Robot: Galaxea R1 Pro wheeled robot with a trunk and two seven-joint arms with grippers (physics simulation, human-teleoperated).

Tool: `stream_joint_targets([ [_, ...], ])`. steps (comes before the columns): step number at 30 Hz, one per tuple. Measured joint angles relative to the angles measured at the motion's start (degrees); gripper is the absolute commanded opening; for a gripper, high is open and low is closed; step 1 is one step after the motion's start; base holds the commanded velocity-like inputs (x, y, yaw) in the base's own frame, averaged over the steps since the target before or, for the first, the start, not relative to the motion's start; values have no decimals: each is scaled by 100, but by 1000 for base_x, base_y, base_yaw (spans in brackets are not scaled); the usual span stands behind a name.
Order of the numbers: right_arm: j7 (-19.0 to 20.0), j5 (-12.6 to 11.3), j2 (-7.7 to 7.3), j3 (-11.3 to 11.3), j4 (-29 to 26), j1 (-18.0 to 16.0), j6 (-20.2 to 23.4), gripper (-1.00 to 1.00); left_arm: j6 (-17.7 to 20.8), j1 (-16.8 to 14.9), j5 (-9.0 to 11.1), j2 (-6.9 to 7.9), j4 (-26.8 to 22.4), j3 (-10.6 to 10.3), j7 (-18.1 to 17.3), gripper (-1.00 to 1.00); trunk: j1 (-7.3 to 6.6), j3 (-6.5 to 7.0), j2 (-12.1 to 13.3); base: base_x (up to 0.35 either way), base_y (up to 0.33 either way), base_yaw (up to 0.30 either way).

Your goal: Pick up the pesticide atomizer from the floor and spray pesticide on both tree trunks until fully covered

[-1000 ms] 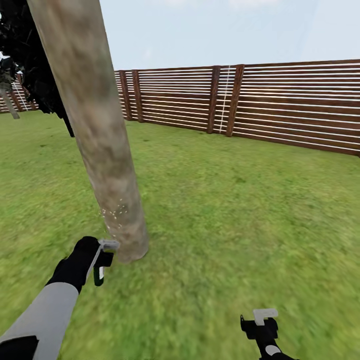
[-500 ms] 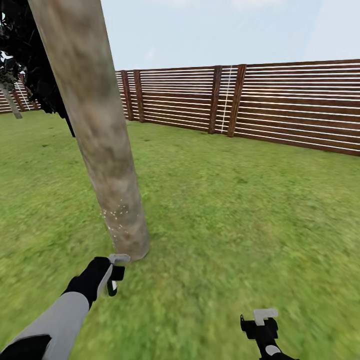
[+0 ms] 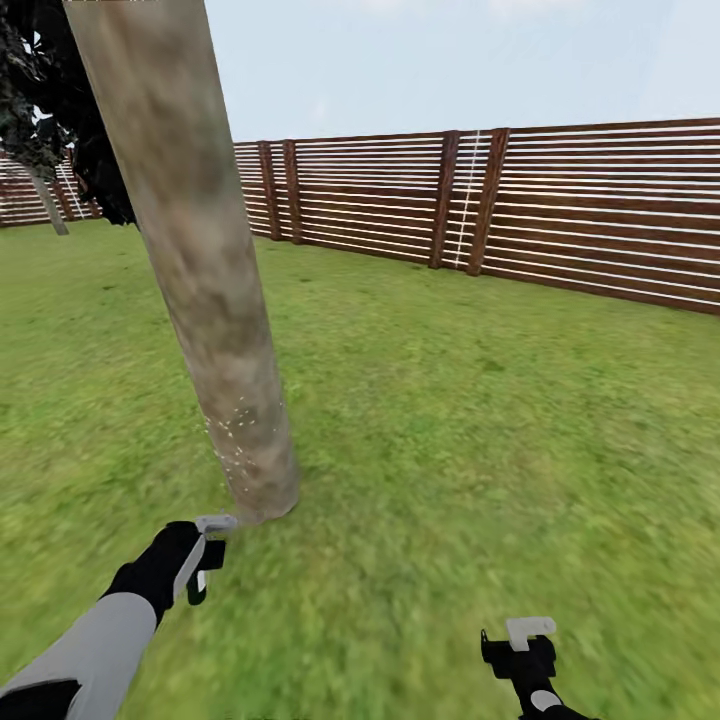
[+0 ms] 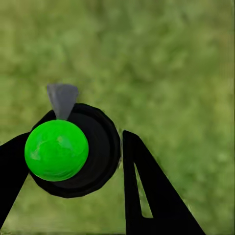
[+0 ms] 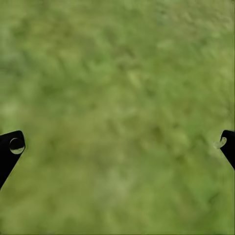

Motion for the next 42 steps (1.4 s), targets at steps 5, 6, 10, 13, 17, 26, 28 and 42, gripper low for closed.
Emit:
stream_joint_targets([
  [5, -2, 0, -1, 1, 0, 0, -3, 100, -4, 0, 71, -109, 14, 8, -10, -100, -1, 0, 0, 84, -129, 144],
  [6, -2, 0, -1, 1, 0, 0, -1, 100, -5, 1, 76, -174, 15, 4, -8, -100, -1, 0, 0, 145, -226, 13],
  [10, -3, 1, -1, 1, 0, 0, -3, 100, -4, -1, 40, -222, -38, -11, 4, -100, -1, 0, 0, 136, -243, 4],
  [13, -3, 1, -1, 1, 0, 0, -2, 100, -4, 2, 34, -224, -52, -12, 7, -100, -1, 0, 0, 102, -263, 0],
  [17, -3, 1, -1, 1, 0, 0, -1, 100, -4, 0, 25, -213, -55, 4, 6, -100, 0, 0, 0, 24, -273, 0],
  [26, -2, 1, 2, 9, 1, -1, -2, 100, 7, 2, 23, -145, -56, 5, 7, -100, -2, 0, 0, 102, -266, 57],
  [28, -1, 1, 7, 10, 2, -1, -5, 100, 7, 0, 31, -151, -59, 6, 7, -100, -2, 0, 0, 178, -237, 262],
  [42, -1, 1, 9, 10, 2, -1, -8, 100, 3, -1, 34, -139, -66, 18, 11, -100, -1, 0, 0, 52, -269, 276],
])
